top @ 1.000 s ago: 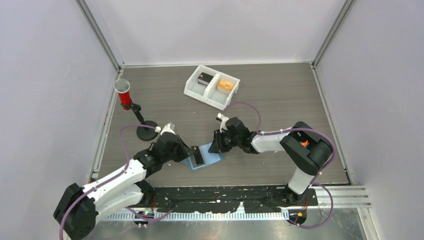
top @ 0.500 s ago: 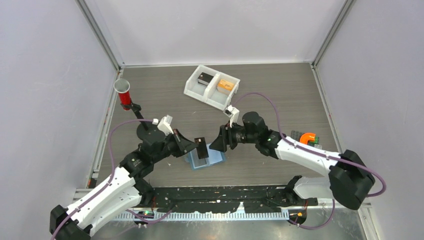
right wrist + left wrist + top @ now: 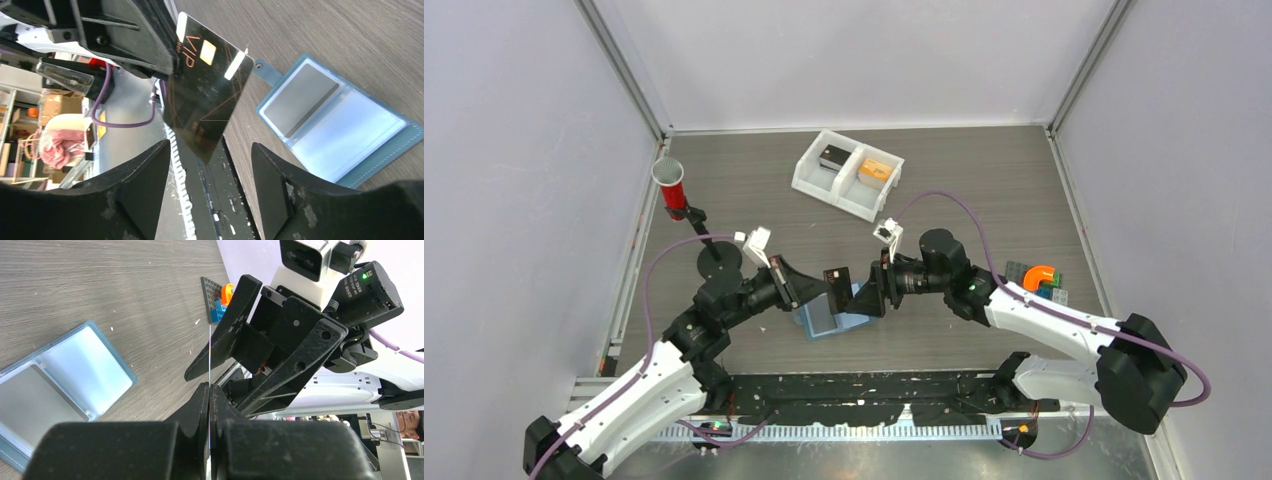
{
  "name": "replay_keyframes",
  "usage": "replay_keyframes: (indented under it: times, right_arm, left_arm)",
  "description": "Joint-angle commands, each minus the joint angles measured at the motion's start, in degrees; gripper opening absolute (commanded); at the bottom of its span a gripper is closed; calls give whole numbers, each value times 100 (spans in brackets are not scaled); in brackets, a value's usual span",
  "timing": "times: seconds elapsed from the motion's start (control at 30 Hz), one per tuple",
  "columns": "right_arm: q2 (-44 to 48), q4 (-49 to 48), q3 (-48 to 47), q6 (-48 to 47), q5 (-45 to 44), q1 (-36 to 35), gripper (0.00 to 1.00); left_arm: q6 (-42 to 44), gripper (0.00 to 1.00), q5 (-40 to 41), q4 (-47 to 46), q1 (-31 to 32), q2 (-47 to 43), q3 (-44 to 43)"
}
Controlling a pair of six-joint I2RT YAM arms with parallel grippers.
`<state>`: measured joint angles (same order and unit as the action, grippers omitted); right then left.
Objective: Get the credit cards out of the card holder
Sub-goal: Place the credit card in the storage box.
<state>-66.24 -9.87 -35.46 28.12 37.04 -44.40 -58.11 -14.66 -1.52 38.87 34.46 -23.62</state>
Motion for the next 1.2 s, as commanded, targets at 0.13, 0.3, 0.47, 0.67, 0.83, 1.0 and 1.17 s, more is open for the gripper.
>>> replay_keyframes:
  times: [0.13,0.3,0.47,0.67,0.83,1.0,1.17]
  right_arm:
    - [194,-656,22,250,567,2,44]
    - [254,-712,74,228,667,2,15]
    - [426,-347,98,-145,849,2,5]
    - [708,202,187,-621,1488,-18,5]
    - [808,517,162,-889,1731,-101,5]
    - [597,521,129,-887,1796,-295,5]
    - [475,520,95,-892,1696,-434,5]
  left_arm:
    - [-69,0,-321,-885,-20,65,132]
    - [-101,10,-402,-937,-28,42,160]
    - [342,41,-547,77,-26,-120,-231]
    - [1389,48,-798,2012,-29,-16,-1231]
    - [1988,48,-1528,2585,-22,436,-1750]
    - [2276,45,-2202,2512,-28,758,-1999]
    - [2721,40,-2223,3058,-22,1020,-2300]
